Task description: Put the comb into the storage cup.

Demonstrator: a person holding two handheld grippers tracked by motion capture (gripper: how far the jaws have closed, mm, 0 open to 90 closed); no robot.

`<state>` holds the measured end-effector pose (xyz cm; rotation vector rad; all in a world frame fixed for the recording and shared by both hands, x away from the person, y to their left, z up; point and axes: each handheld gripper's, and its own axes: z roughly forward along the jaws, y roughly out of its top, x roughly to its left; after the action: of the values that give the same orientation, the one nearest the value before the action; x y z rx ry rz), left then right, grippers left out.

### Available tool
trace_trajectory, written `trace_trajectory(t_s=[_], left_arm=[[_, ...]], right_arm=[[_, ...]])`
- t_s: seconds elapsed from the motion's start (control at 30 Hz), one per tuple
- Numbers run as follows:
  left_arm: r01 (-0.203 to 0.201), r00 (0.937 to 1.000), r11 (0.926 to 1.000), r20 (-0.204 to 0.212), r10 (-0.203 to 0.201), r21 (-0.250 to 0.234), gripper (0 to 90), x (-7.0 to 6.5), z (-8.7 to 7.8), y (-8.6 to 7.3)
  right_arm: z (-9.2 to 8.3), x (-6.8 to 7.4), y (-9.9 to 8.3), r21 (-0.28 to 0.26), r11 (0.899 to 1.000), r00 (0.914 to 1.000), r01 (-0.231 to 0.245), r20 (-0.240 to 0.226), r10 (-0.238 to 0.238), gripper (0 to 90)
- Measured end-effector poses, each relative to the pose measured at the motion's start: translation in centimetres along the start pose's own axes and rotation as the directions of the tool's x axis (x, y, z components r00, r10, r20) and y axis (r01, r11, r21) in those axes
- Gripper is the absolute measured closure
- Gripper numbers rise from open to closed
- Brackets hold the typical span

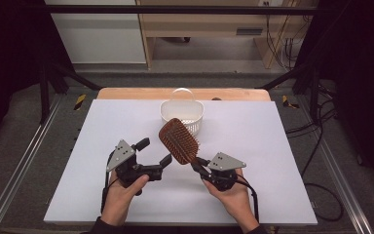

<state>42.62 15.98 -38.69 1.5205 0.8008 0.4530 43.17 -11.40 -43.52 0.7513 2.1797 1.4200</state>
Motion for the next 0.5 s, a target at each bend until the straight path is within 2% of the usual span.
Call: trace_trajectory(t_s=[0.33, 0.5], left_arm=[[0.056, 0.9982, 0.9984, 0.022, -0.056, 0.01, 3.0, -0.4, 1.6, 0.0], [0.086, 0.996, 0.9962, 0.022, -0.087, 0.015, 3.8, -0.2, 2.2, -0.1]], right_arm=[[0.2, 0.8, 0.0, -0.04, 0.999, 0.9999, 0.006, -0.013, -0.007, 72.9], [0.4, 1.3, 0.1, -0.052, 0.999, 0.9997, 0.016, -0.02, -0.017, 72.9]])
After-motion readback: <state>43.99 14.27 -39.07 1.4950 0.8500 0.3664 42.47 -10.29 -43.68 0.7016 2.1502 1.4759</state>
